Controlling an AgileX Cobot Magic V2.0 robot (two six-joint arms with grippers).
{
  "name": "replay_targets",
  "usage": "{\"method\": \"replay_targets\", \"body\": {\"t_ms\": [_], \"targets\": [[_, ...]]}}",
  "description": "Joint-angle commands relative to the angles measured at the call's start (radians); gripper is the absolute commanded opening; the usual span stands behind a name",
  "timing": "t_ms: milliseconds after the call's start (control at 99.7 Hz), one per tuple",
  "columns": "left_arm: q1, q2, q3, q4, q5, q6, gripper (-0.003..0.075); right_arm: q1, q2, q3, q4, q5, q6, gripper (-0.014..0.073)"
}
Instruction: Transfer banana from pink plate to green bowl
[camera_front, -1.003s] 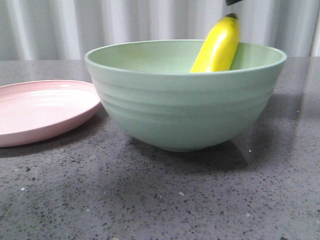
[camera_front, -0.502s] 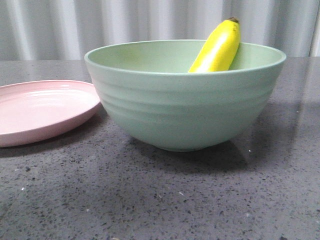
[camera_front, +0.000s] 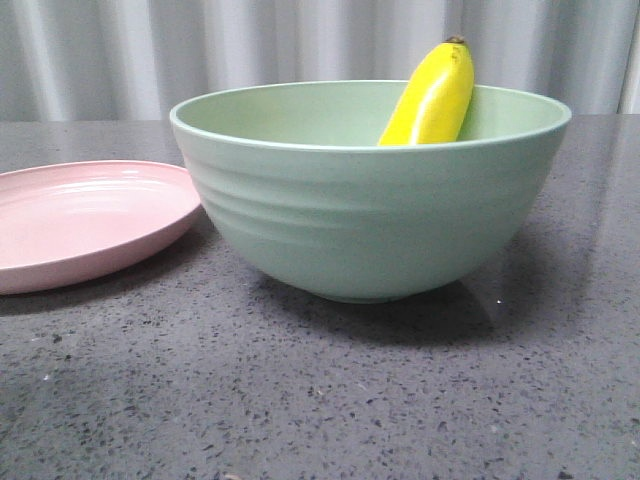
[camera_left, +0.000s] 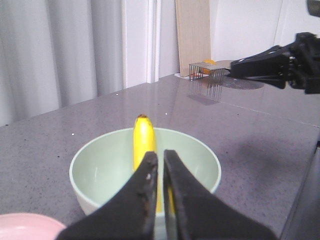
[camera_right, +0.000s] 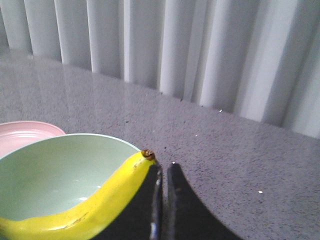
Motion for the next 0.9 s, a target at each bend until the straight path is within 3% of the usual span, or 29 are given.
{"method": "replay_targets", "body": {"t_ms": [0, 341, 893], "targets": [[-0.002, -0.078, 0.038, -0.002, -0.096, 0.001, -0.0020, -0.001, -0.099, 0.041, 0.013, -0.087, -0.017, -0.0064], [-0.002, -0.306, 0.176, -0.002, -0.100, 0.001, -0.0020, -0.001, -0.400, 0.218, 0.018, -0.163, -0.017, -0.0064], [-0.002, -0.308, 0.192, -0.006, -0.095, 0.001, -0.0020, -0.001, -0.410, 0.237, 0.018, -0.163, -0.017, -0.0064]]}}
